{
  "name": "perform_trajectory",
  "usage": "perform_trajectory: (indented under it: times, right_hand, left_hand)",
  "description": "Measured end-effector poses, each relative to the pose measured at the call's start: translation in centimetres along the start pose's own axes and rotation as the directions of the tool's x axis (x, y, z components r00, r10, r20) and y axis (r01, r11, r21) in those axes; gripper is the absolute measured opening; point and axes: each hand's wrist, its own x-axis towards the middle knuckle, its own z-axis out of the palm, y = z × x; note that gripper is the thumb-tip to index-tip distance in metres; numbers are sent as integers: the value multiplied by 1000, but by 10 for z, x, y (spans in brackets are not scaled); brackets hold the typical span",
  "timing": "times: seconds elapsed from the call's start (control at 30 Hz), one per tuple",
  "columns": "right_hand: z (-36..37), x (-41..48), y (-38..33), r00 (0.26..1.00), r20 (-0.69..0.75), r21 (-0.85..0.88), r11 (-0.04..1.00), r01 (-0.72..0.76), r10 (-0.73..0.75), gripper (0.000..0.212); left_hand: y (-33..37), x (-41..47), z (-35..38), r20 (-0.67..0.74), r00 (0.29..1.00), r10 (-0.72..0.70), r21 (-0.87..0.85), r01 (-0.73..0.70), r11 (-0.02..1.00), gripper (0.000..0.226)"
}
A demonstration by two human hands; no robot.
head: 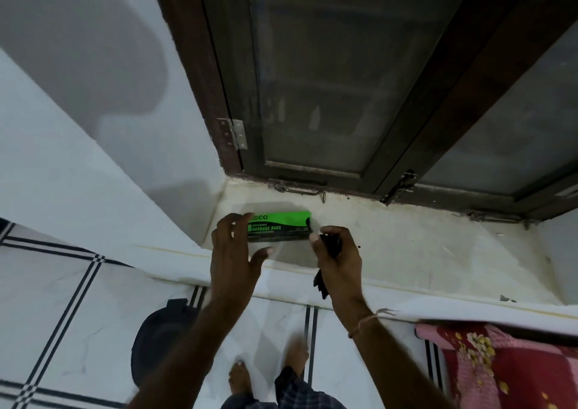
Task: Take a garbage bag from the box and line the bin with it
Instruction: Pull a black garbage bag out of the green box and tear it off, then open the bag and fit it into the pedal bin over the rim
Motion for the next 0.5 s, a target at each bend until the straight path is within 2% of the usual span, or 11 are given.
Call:
perform_trajectory:
  times: [0.07, 0.13, 0.17, 0.2, 0.23, 0.27, 0.4, 0.47, 0.5]
  right_hand:
    - [14, -27, -11, 996, 84, 85, 996, -1, -6, 24]
    - [34, -52, -20, 978, 202, 140, 987, -74, 45, 39]
    - [45, -65, -23, 961, 262, 146, 980, -133, 91, 49]
    - [53, -72, -25, 937, 314, 145, 967, -208, 154, 57]
    - [62, -81, -25, 904, 370, 148, 948, -282, 211, 62]
    - [77, -95, -27, 870, 420, 147, 927, -344, 257, 63]
    - [138, -149, -18, 809, 485, 137, 885, -445, 332, 68]
    - [170, -176, -8, 789, 514, 148, 871, -468, 336, 68]
    - [192, -198, -2, 783, 520, 153, 865, -478, 341, 67]
  left_hand:
    - [1, -17, -14, -25, 1000, 7, -109, -9, 994, 50]
    - [0, -35, -29, 100, 990, -101, -309, 128, 943, 31]
    - [-3, -45, -40, 238, 953, -186, -420, 274, 865, 29]
    - [-2, -53, -46, 392, 885, -254, -506, 437, 744, 34]
    - [-4, -62, -54, 517, 807, -285, -545, 567, 617, 43]
    - [-15, -74, -66, 585, 757, -291, -567, 638, 521, 52]
    - [-62, -114, -108, 573, 734, -363, -596, 678, 430, 71]
    - [-92, -130, -129, 561, 720, -408, -610, 693, 385, 69]
    - [-114, -143, -146, 554, 723, -413, -622, 689, 372, 61]
